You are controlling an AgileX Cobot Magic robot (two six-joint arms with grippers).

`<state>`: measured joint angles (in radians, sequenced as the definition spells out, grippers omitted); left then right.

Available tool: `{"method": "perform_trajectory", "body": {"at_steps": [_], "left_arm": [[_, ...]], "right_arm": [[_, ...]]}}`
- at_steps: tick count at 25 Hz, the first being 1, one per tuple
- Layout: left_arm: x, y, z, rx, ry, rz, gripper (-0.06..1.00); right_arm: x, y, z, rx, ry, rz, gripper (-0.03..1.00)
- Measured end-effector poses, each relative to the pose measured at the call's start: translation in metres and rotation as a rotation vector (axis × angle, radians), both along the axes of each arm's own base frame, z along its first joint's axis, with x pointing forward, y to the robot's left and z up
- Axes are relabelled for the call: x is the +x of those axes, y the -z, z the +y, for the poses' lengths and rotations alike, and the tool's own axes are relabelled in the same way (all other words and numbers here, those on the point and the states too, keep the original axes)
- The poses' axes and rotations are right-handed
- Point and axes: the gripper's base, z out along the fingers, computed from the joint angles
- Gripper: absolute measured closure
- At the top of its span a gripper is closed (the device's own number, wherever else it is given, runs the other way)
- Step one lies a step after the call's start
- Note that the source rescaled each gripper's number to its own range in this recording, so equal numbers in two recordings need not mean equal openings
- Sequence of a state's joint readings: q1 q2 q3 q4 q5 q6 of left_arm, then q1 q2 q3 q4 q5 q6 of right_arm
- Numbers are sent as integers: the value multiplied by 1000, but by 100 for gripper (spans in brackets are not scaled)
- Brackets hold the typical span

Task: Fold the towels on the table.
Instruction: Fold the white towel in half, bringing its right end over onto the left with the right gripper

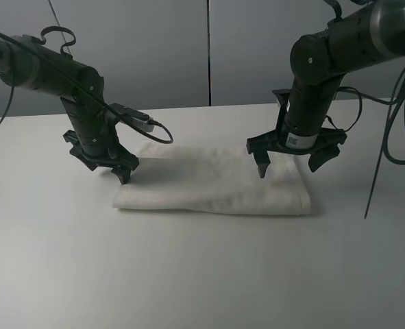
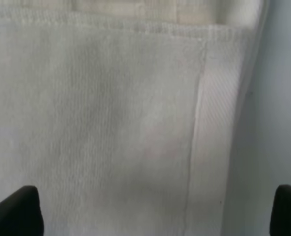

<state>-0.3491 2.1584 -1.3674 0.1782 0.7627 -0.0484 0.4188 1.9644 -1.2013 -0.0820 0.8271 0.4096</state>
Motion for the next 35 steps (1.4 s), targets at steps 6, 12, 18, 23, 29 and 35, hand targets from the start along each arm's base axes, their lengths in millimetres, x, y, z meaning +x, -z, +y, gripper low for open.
{"method": "perform_trajectory", "body": {"at_steps": [6, 12, 18, 23, 29, 35], "left_arm": [[0, 0, 0, 0, 0, 0, -4], [0, 0, 0, 0, 0, 0, -4], [0, 0, 0, 0, 0, 0, -4], [1, 0, 0, 0, 2, -2, -4], [0, 0, 0, 0, 2, 0, -4], [0, 0, 0, 0, 2, 0, -4]], "right_arm": [[3, 3, 1, 9, -4, -18, -3], [5, 24, 2, -10, -5, 24, -3], [6, 35, 3, -16, -11, 29, -3], [9, 36, -4, 2, -1, 42, -3], [14, 36, -24, 45, 38, 80, -3], [17, 36, -23, 71, 41, 52, -3]]}}
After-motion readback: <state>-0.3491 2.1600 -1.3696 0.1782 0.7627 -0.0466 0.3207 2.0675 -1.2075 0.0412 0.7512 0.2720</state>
